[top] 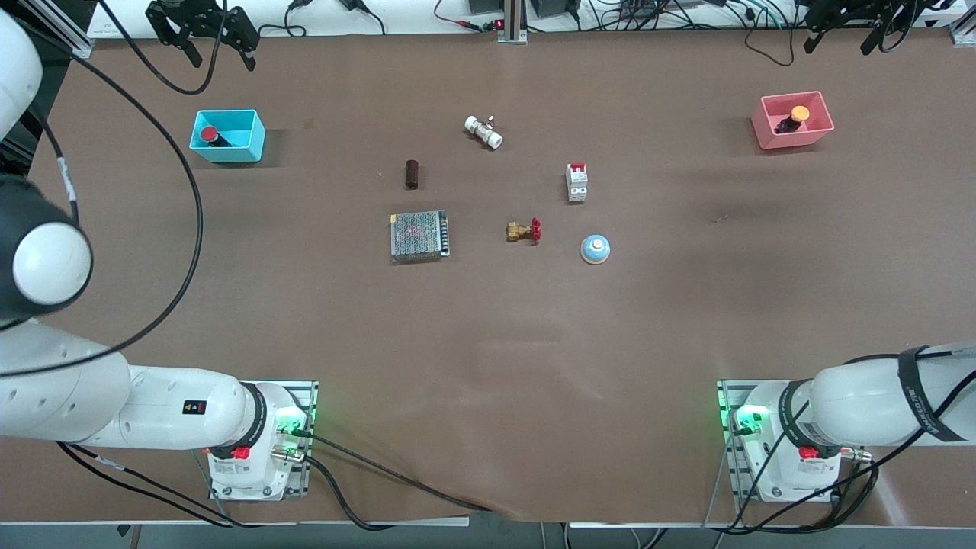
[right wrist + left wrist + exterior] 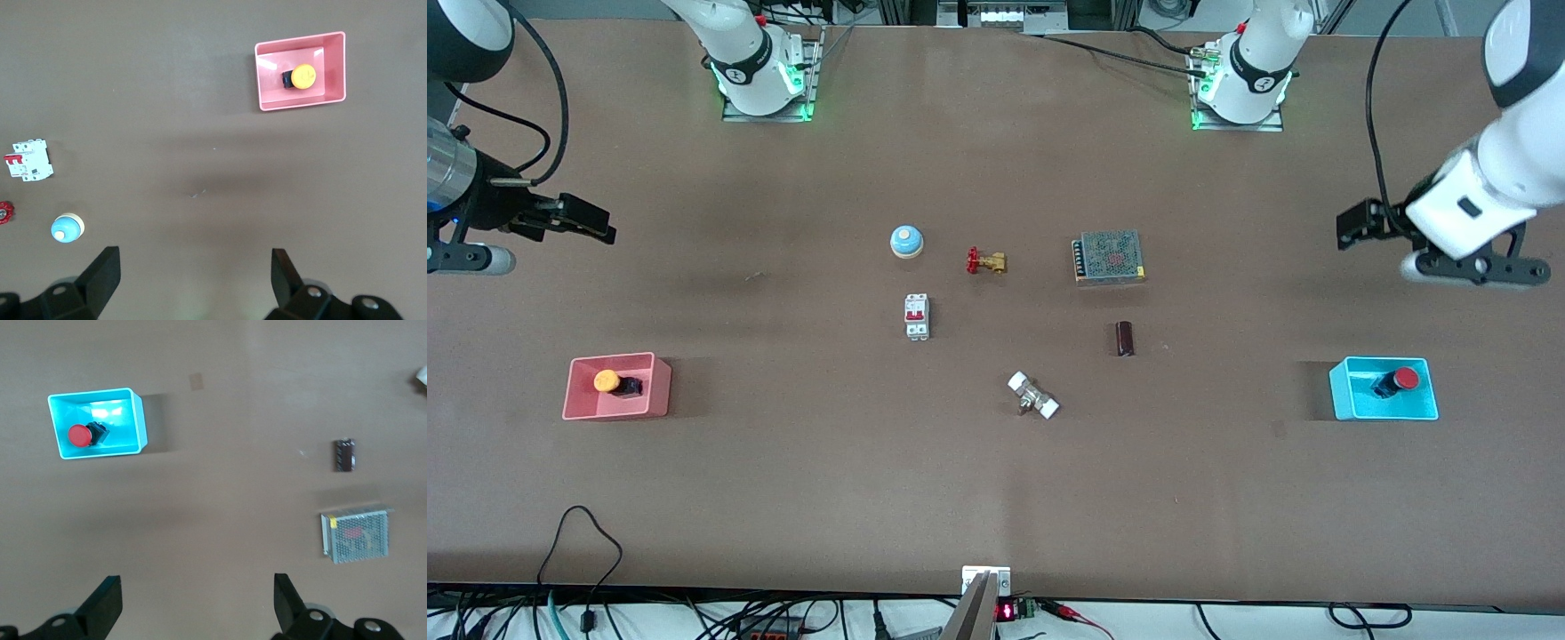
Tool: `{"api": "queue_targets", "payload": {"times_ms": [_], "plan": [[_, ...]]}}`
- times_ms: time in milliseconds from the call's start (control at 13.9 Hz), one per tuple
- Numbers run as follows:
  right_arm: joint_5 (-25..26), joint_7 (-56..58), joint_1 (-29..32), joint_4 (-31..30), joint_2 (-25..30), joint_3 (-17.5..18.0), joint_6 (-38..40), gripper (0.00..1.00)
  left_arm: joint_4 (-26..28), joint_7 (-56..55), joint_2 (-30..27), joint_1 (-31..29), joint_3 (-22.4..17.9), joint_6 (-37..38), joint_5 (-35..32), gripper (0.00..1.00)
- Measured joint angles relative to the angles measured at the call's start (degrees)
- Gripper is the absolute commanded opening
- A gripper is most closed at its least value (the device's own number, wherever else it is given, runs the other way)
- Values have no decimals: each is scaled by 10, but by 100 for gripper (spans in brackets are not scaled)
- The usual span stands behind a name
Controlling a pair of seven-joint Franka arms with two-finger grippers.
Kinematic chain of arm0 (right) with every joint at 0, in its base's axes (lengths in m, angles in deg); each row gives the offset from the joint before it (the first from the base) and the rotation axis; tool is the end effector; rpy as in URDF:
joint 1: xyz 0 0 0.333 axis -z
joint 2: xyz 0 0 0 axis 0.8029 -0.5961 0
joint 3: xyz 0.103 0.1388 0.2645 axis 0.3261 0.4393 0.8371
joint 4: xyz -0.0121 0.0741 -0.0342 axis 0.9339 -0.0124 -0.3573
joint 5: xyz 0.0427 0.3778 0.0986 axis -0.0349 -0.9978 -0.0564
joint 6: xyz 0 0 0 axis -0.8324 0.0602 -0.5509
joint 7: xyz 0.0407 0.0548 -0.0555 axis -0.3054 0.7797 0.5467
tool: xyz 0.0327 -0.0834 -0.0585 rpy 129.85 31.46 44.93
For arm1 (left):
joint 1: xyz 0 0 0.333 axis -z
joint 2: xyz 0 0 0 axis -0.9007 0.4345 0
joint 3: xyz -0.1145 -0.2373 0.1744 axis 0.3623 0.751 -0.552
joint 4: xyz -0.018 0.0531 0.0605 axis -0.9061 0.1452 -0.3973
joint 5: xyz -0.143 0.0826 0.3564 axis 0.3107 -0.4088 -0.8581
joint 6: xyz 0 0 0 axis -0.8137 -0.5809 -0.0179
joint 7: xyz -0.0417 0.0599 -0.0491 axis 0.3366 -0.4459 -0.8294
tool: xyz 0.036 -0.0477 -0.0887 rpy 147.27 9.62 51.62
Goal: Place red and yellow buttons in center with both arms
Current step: 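Move the right gripper to the pink box while the left gripper reaches the cyan box, then lower both grippers and grasp the yellow and red buttons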
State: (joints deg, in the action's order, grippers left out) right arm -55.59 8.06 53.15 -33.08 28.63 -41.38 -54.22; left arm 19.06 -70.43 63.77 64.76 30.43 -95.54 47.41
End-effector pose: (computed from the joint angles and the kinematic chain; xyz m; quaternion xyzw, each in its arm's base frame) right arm 0.5741 -0.0011 0.5545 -0.9980 0.0233 0.0573 0.0084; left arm 0.5869 -0.0222 0.5322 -0.9974 0.0258 0.0665 0.0101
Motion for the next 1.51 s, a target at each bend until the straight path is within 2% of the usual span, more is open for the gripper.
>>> {"api": "queue_targets", "payload": {"times_ms": [216,432,791,935,1079,1511], "plan": [[8,0,2,0,-18,-3,-7,100,-27,1,71,-34,-4,-39,-10,100],[31,5,9,0,-51,-4,-47,100,-30,1,139,-66,-5,-112,-41,100],[38,22,19,-1,-99,-5,-114,100,-32,4,231,-118,-6,-201,-47,100],[38,56,35,-3,-121,-5,-153,100,-33,15,261,-133,-6,-235,-47,90],[38,87,56,-11,-141,-5,-197,100,-33,22,283,-141,-6,-259,-47,84],[38,164,92,-30,-207,-5,-329,100,-28,38,298,-154,-6,-295,-47,83]]}}
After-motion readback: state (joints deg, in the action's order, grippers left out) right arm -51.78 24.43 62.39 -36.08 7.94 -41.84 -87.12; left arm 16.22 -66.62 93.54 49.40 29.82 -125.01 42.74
